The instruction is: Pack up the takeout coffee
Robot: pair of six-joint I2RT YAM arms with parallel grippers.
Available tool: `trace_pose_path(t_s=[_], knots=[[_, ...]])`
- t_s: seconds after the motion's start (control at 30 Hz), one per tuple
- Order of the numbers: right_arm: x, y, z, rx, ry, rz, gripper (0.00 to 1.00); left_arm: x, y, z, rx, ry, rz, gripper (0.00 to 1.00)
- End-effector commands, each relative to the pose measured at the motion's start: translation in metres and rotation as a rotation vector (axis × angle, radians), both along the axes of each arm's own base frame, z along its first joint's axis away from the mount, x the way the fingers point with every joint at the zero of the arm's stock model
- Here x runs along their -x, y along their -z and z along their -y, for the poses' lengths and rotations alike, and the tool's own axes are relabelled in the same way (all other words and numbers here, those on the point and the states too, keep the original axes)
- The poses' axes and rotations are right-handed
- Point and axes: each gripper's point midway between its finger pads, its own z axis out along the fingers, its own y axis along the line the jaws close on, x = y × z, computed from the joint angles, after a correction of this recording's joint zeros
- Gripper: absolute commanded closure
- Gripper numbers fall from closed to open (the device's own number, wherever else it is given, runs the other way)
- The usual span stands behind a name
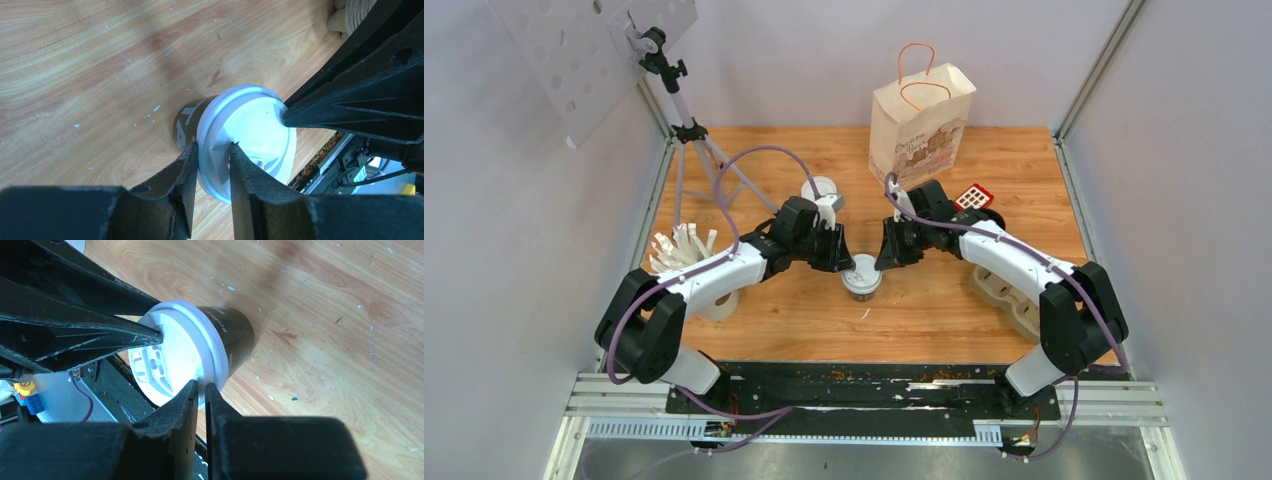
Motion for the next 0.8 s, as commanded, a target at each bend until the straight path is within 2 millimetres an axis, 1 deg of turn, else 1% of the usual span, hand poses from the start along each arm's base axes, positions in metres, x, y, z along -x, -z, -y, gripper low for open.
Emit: trace_pose_path(t_s=[0.0, 0.13, 0.33, 0.67, 0.77], knots=[[0.002, 0.020, 0.005, 0.061, -0.004, -0.002, 0.91, 0.011, 0.026, -0.010, -0.094, 0.012, -0.053, 0.65], [0.005, 0.029, 0.011, 0.092, 0.004, -0.006, 0.95, 0.011, 0.028, -0.012, -0.105, 0.011, -0.052, 0.66], [0.009, 0.048, 0.021, 0.138, 0.014, -0.026, 0.95, 0.014, 0.035, -0.016, -0.125, 0.008, -0.058, 0.66], [0.027, 0.085, 0.038, 0.185, 0.047, -0.087, 0.95, 0.019, 0.051, -0.030, -0.185, -0.011, -0.065, 0.66], [0.028, 0.090, 0.041, 0.186, 0.054, -0.101, 0.95, 0.022, 0.050, -0.029, -0.166, -0.006, -0.074, 0.66]])
